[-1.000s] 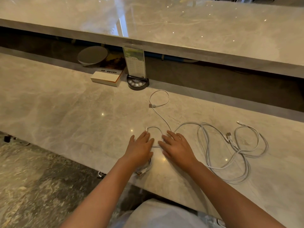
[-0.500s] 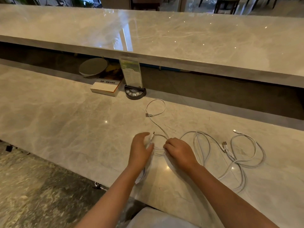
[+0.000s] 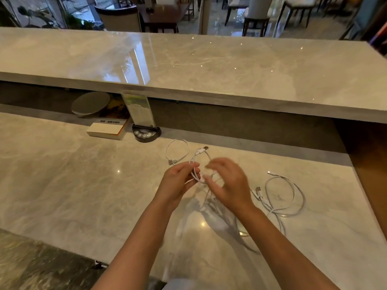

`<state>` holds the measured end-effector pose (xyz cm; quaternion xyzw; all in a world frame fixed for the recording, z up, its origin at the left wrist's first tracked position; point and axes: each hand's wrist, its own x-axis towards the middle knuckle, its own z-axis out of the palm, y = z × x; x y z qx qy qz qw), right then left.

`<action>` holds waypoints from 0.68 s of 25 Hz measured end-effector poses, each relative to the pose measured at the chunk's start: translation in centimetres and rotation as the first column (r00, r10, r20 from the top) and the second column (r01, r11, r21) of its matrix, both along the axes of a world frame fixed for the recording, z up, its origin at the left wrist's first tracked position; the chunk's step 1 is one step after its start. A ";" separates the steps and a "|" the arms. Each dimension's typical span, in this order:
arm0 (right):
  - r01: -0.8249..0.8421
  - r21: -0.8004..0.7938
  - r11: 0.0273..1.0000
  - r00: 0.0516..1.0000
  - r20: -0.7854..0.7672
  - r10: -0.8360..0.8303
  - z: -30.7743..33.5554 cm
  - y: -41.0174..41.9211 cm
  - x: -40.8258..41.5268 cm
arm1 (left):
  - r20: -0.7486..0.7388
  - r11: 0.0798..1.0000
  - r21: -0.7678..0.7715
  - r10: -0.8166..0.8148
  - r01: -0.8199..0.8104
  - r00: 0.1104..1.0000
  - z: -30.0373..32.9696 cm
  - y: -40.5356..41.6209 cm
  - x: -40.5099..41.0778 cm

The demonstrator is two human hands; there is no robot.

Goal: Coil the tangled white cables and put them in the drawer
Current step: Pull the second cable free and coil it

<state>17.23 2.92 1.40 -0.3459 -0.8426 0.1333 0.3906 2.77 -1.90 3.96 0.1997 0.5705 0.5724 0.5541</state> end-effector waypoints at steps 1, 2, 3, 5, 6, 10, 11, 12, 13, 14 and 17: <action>0.047 0.007 0.999 0.998 -0.048 -0.046 1.3 1.0 0.6 | -0.016 0.998 0.027 -0.062 0.063 0.998 0.7 0.4 0.2; 0.076 0.042 0.996 0.996 -0.046 -0.074 2.7 2.2 1.4 | -0.039 0.991 0.048 -0.120 0.122 0.992 1.5 0.8 0.5; 0.076 0.088 0.993 0.997 -0.006 -0.076 3.8 3.3 2.0 | -0.064 0.983 0.058 -0.170 0.174 0.983 2.2 1.2 0.9; 0.047 0.181 0.982 0.994 0.088 -0.064 5.3 4.9 3.0 | -0.095 0.962 0.066 -0.258 0.265 0.961 3.7 2.0 1.7; 0.033 0.218 0.975 0.992 0.109 -0.058 5.7 5.4 3.4 | -0.118 0.947 0.066 -0.307 0.316 0.944 4.5 2.4 2.1; -0.060 0.302 0.951 0.990 0.142 0.017 7.0 7.3 5.6 | -0.202 0.857 0.065 -0.490 0.511 0.848 7.7 3.8 3.5; -0.090 0.302 0.949 0.986 0.158 0.044 7.6 7.8 6.1 | -0.274 0.842 0.052 -0.505 0.537 0.819 8.3 4.1 3.6; -0.125 0.301 0.945 0.980 0.188 0.070 8.3 8.2 6.7 | -0.368 0.836 0.028 -0.502 0.548 0.783 8.8 4.3 3.7; -0.165 0.293 0.942 0.968 0.231 0.097 9.0 8.5 7.3 | -0.453 0.837 0.006 -0.486 0.548 0.747 9.1 4.6 3.7; -0.200 0.278 0.940 0.953 0.278 0.121 9.7 8.7 7.7 | -0.518 0.841 -0.003 -0.464 0.541 0.719 9.3 4.8 3.7; -0.244 0.214 0.946 0.915 0.373 0.152 11.7 8.8 8.4 | -0.571 0.862 0.027 -0.402 0.506 0.716 9.4 5.5 3.8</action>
